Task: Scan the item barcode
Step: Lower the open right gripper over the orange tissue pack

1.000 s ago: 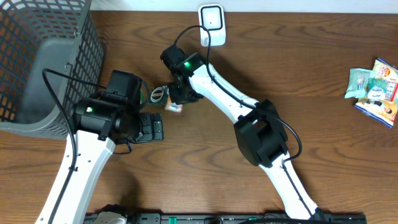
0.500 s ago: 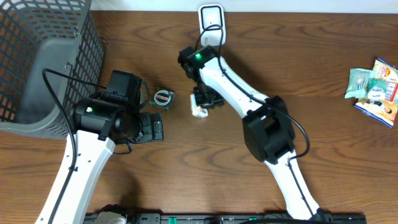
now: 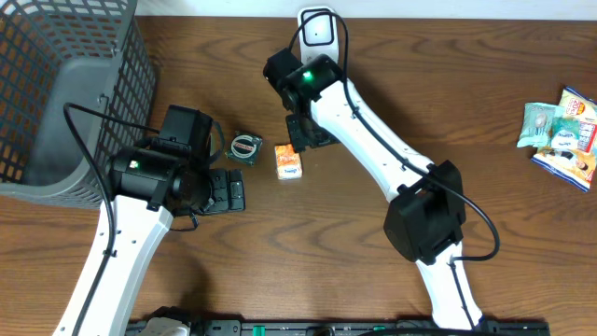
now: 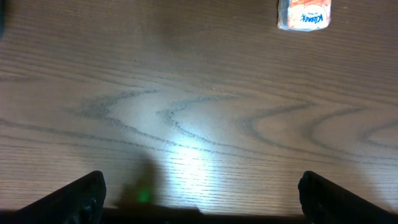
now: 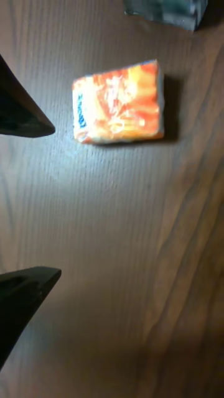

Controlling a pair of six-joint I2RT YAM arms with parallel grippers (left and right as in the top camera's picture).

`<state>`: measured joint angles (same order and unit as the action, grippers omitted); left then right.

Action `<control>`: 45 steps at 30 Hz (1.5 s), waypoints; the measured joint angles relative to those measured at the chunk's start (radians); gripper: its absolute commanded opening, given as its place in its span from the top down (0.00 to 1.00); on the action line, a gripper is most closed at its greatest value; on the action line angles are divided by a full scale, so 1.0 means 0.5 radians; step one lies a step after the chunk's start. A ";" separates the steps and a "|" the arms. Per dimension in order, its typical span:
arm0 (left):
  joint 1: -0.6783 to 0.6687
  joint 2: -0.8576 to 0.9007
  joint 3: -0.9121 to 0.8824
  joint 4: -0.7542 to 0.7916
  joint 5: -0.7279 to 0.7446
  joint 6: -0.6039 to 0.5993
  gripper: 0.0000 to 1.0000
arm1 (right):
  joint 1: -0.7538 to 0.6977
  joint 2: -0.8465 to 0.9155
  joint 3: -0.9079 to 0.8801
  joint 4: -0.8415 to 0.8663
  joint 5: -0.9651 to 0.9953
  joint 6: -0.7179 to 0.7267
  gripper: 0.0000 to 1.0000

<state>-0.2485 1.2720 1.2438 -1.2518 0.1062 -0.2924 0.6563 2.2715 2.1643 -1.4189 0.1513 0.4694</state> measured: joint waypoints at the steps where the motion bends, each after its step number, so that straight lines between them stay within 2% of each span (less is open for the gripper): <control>1: -0.001 0.000 0.000 -0.001 0.001 0.000 0.02 | 0.008 0.000 -0.001 0.021 -0.002 0.000 0.40; 3: -0.001 0.000 0.000 -0.001 0.000 -0.001 0.02 | 0.034 0.000 -0.001 0.080 -0.009 0.000 0.51; 12: -0.001 0.000 0.000 -0.001 0.000 0.000 0.03 | 0.164 0.000 -0.008 0.301 -0.134 -0.055 0.58; 18: -0.001 0.000 0.000 -0.001 0.000 0.000 0.02 | 0.242 0.000 -0.162 0.490 -0.152 -0.067 0.48; 20: 0.000 0.000 0.000 -0.001 0.001 0.000 0.02 | 0.259 0.001 -0.230 0.538 -0.153 -0.066 0.41; 23: 0.000 0.000 0.000 -0.001 0.000 -0.001 0.02 | 0.274 0.001 -0.289 0.562 -0.155 -0.074 0.39; 24: -0.001 0.000 0.000 -0.001 0.000 -0.001 0.02 | 0.279 0.001 -0.294 0.561 -0.154 -0.074 0.35; 25: 0.000 0.000 0.000 -0.001 0.000 0.000 0.02 | 0.279 0.002 -0.298 0.574 -0.154 -0.071 0.26; 30: -0.001 0.000 0.000 -0.001 0.001 0.000 0.03 | 0.280 0.002 -0.298 0.617 -0.153 -0.076 0.24; 33: -0.001 0.000 0.000 -0.001 0.000 0.000 0.02 | 0.280 0.002 -0.298 0.618 -0.153 -0.076 0.16; 45: 0.000 0.000 0.000 -0.001 0.000 0.000 0.02 | 0.288 0.002 -0.298 0.634 -0.153 -0.075 0.09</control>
<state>-0.2485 1.2720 1.2438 -1.2522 0.1062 -0.2924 0.8005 2.2723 2.0155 -1.1019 0.0746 0.4320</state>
